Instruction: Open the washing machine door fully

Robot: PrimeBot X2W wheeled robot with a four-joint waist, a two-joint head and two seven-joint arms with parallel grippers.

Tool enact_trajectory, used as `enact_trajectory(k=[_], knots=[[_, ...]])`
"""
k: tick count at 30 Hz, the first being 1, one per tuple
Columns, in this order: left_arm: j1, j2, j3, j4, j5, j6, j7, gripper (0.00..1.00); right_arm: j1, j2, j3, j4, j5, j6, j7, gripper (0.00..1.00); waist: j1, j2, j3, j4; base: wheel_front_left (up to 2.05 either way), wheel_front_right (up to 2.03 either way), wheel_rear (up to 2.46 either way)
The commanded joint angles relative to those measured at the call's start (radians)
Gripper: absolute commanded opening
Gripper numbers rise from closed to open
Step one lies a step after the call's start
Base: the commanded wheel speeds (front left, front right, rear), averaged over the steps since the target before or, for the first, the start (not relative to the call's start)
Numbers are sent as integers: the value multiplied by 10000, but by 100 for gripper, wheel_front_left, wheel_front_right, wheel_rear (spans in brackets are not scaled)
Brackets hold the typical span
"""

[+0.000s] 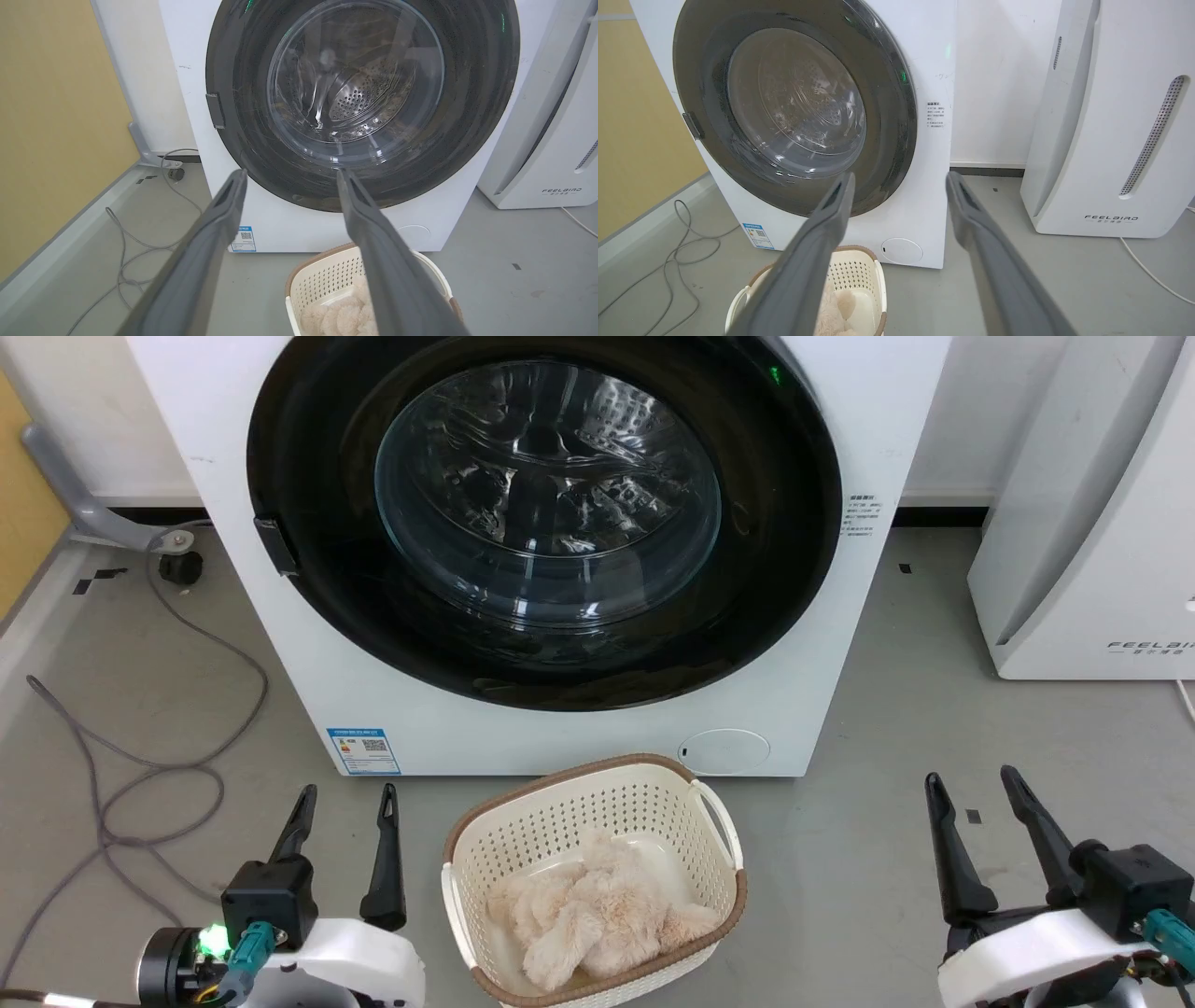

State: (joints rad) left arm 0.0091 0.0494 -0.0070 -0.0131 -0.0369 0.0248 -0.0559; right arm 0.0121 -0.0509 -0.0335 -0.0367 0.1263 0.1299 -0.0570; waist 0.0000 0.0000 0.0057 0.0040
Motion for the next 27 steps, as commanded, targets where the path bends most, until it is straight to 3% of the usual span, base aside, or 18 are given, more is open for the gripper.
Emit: enact_trajectory(k=[1,27], knots=[[-44,4,-17,-82,-8,64,-128,100,-34,2,-56,-100,166,2,-119,100,0,0,0,6,0,0,0],[21,5,-108,-353,-54,206,-649,100,4,3,-116,-286,253,4,-640,100,0,0,-35,52,0,0,0]])
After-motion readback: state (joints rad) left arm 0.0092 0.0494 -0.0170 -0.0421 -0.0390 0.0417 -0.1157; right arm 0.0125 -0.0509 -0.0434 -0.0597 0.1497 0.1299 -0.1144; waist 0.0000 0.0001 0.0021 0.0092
